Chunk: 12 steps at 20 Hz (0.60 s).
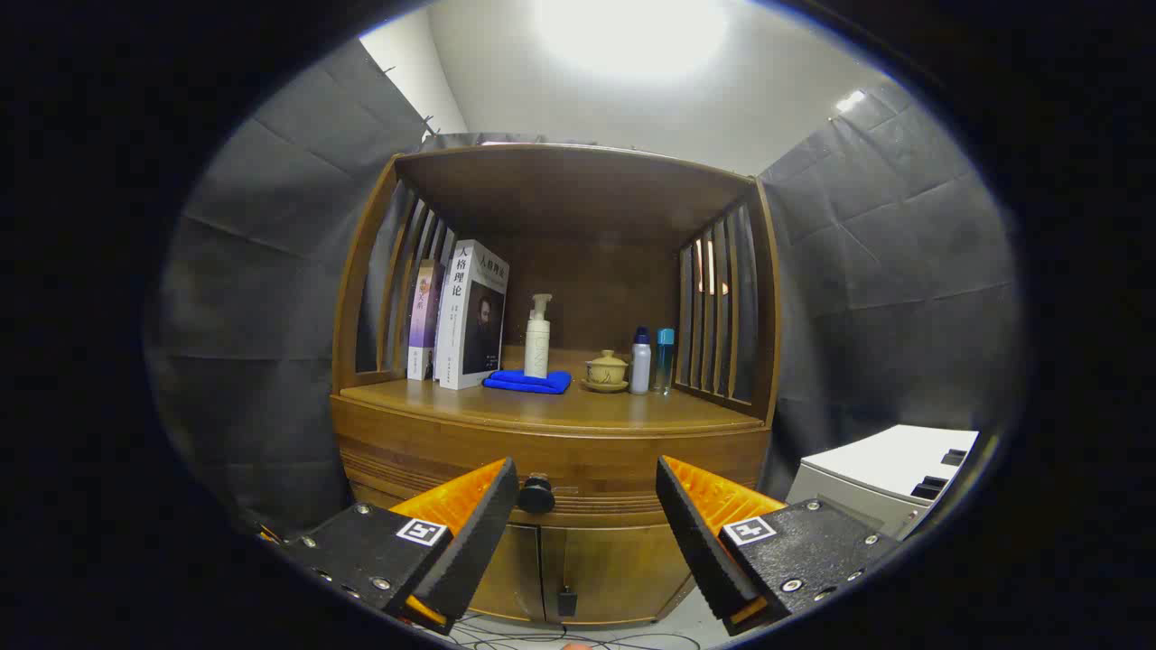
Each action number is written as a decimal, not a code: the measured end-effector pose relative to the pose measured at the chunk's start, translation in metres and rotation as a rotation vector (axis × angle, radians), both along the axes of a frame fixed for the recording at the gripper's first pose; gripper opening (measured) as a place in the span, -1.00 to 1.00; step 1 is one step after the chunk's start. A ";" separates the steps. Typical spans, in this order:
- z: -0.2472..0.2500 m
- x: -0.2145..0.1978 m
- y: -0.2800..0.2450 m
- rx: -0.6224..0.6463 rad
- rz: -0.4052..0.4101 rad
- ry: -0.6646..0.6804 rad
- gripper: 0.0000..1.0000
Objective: Pull open the drawer, take out the items inside it, and place them on the countertop above the cabinet.
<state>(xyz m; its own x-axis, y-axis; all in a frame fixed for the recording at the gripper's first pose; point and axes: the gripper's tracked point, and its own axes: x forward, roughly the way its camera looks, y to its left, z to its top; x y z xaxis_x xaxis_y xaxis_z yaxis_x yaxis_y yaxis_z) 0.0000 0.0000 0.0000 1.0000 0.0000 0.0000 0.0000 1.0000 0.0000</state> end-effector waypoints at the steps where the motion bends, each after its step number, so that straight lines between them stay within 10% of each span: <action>1: 0.001 0.000 -0.001 -0.002 -0.003 0.000 0.90; 12: 0.001 -0.003 -0.005 -0.010 -0.014 0.002 0.90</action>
